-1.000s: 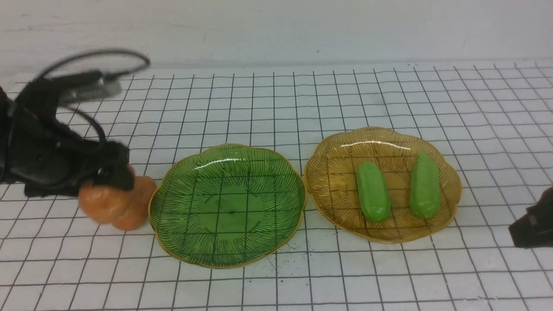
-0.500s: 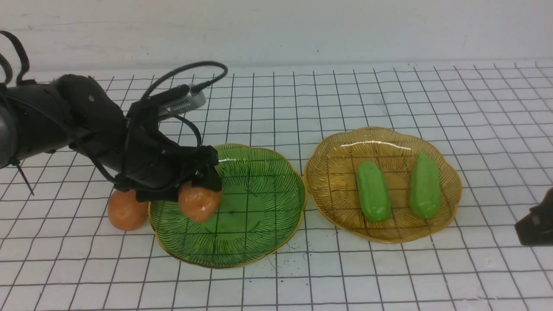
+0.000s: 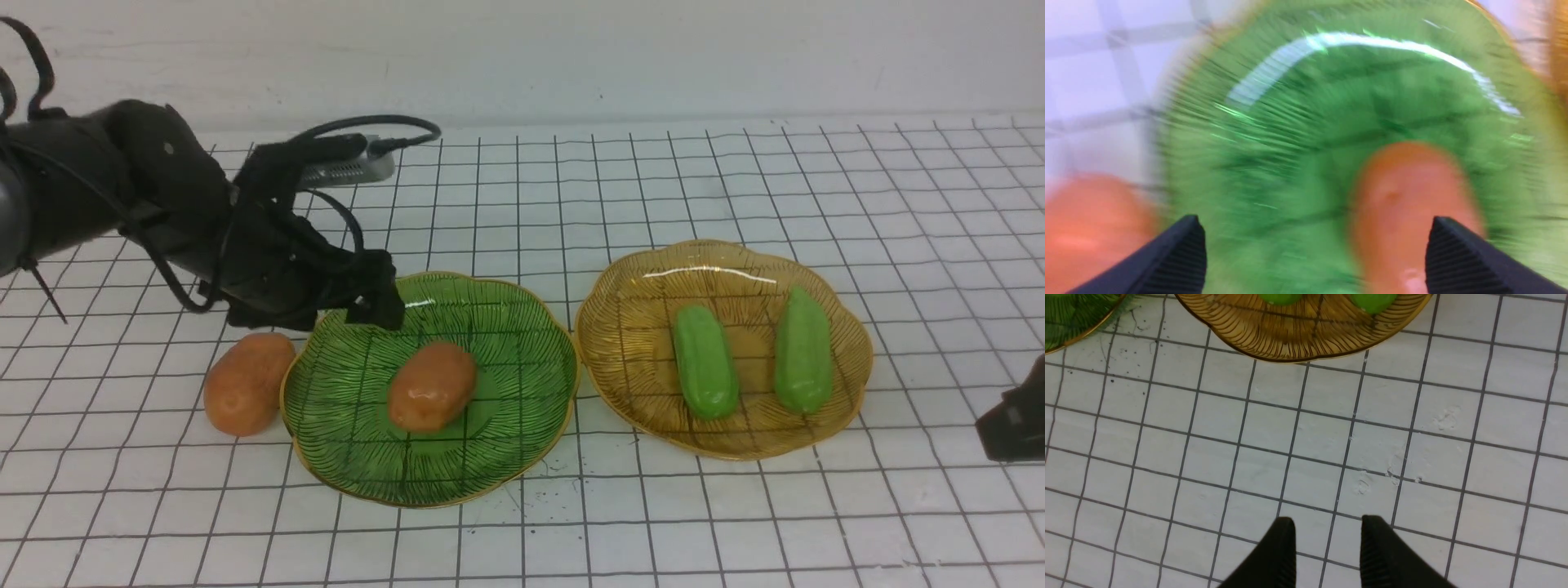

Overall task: Put different types of vegetables on the plate.
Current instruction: 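Put the potatoes from the left side into the left plate with the left gripper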

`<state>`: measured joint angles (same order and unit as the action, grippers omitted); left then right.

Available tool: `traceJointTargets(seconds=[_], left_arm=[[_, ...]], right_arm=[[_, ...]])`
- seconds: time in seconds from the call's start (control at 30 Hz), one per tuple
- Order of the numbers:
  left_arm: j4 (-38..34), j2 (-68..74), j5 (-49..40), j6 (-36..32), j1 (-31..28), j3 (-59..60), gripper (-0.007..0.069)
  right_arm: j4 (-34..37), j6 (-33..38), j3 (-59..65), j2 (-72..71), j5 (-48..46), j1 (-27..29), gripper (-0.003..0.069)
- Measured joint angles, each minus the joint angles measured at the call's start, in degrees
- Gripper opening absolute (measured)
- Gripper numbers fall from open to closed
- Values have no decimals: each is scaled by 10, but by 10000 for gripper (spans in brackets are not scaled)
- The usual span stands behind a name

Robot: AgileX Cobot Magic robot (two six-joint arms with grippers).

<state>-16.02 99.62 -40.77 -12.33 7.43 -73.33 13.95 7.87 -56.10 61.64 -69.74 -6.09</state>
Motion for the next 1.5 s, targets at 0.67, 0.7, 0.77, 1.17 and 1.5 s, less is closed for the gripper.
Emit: traceJointTargets(seconds=[0.67,0.7,0.77,1.17,1.5], left_arm=[[114,88,-25,110,-67,-11,537],[114,90,-25,110,-67,-11,537],[112,92,-25,110,-67,-12,537],[151,98,-32,112,-67,-23,465],[71,19,-176,95,-62,-102,465]], right_arm=[[-1,0,0,0,1,0,212],[-1,0,0,0,1,0,212],[-2,0,0,0,3,0,212],[-2,0,0,0,15,0,212],[-2,0,0,0,22,0,212]])
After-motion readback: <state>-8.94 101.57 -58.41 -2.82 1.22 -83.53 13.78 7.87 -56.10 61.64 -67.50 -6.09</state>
